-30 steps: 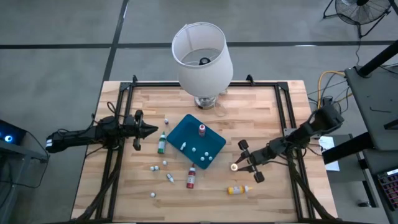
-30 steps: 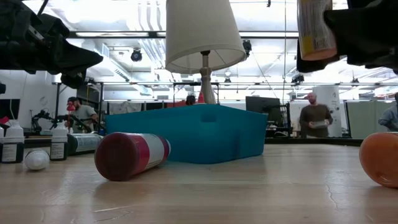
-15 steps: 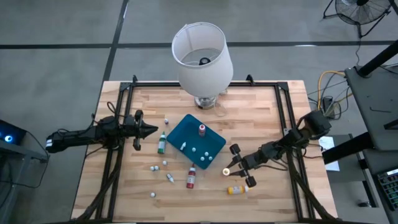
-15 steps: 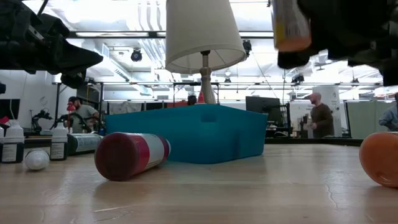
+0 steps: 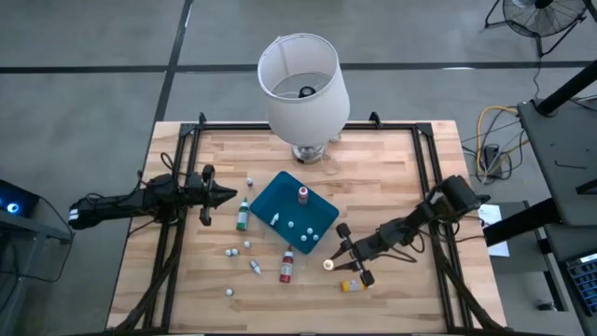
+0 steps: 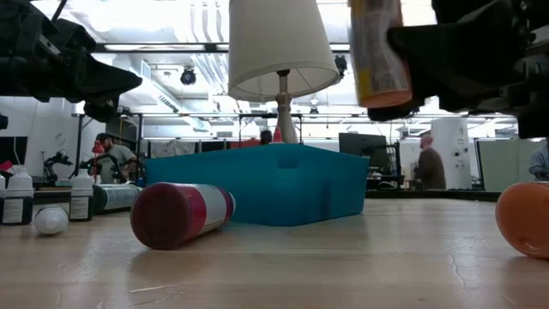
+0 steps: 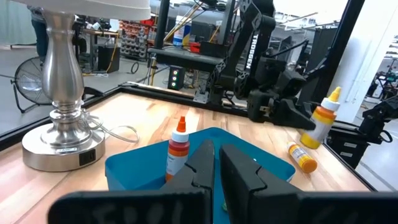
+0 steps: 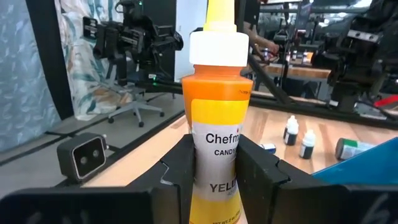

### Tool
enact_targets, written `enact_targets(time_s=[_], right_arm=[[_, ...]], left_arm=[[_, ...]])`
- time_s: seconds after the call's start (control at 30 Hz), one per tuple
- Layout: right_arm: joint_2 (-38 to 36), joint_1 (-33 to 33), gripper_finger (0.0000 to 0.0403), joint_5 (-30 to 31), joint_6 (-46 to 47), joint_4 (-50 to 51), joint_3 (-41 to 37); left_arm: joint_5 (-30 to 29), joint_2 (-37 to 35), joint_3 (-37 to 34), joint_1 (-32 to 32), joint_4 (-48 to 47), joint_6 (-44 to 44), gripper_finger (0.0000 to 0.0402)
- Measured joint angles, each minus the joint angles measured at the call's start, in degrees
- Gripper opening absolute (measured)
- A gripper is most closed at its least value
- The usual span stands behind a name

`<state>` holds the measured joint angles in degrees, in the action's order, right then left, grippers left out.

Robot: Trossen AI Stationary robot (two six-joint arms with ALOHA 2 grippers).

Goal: Pick & Place food coloring
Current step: Remove the large yellow food coloring bottle from the blue container

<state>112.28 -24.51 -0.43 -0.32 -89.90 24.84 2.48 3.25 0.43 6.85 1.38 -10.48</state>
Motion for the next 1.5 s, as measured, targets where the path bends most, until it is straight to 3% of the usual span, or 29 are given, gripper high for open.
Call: enact_targets(time_s=[0.77,1.5], right_arm=[[15.5,-0.1,0.0089,0.1,2.7,-0.1,13.2],[17.3,-0.3,0.0089,0.0,7.3,-0.1,13.2]], left_arm=[[0.0,0.0,0.0,0.0,0.0,0.0,0.0000],[0.0,0.0,0.0,0.0,0.0,0.0,0.0000]])
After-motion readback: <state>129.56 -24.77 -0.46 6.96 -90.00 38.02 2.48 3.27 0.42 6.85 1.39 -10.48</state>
